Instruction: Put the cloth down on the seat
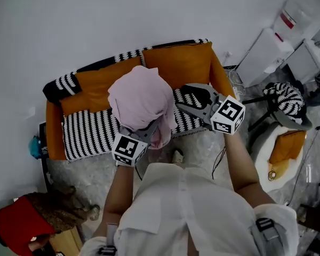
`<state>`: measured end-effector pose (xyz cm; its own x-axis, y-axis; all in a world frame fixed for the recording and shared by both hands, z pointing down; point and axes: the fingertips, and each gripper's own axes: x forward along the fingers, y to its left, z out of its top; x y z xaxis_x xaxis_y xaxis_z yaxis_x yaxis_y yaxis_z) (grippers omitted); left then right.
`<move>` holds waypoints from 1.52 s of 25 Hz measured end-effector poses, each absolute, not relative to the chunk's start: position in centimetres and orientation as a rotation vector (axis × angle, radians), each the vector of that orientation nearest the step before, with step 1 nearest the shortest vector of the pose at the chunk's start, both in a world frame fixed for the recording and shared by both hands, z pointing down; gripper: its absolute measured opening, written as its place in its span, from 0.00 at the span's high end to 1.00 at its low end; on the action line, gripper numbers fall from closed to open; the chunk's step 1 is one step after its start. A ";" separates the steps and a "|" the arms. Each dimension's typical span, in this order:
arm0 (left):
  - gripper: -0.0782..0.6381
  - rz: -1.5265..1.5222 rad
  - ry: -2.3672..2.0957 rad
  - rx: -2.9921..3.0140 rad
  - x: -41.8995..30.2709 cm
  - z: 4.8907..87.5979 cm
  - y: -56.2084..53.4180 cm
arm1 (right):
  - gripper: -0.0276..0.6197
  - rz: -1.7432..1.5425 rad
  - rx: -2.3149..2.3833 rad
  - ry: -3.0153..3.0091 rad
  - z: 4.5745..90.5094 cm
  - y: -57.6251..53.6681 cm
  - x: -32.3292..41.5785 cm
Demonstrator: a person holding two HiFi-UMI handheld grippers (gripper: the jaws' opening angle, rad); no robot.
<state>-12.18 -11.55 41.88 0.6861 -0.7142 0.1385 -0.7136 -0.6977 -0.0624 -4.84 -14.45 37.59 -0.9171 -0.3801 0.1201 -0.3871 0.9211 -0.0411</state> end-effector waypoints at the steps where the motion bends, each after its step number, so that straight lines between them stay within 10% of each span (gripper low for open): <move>1: 0.61 -0.240 1.204 -2.883 -11.5 41.9 -12.3 | 0.56 0.107 0.537 -2.974 37.3 -15.0 -4.8; 22: 0.59 -0.258 0.562 -3.027 -2.8 41.6 -21.8 | 0.37 0.485 0.335 -3.005 37.9 -25.1 -3.0; 31: 0.54 -0.277 0.420 -3.122 -3.2 44.5 -27.9 | 0.69 0.418 0.503 -3.017 39.3 -30.7 -3.4; 38: 0.44 -0.306 0.405 -3.141 -1.5 46.5 -32.2 | 0.73 0.384 0.630 -2.982 40.6 -34.5 -1.3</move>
<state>-1.45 -32.17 46.55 0.9491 -0.2471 0.1951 -0.2548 -0.9669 0.0150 -1.32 -34.53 40.61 -0.9135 -0.3892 0.1186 -0.4066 0.8846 -0.2284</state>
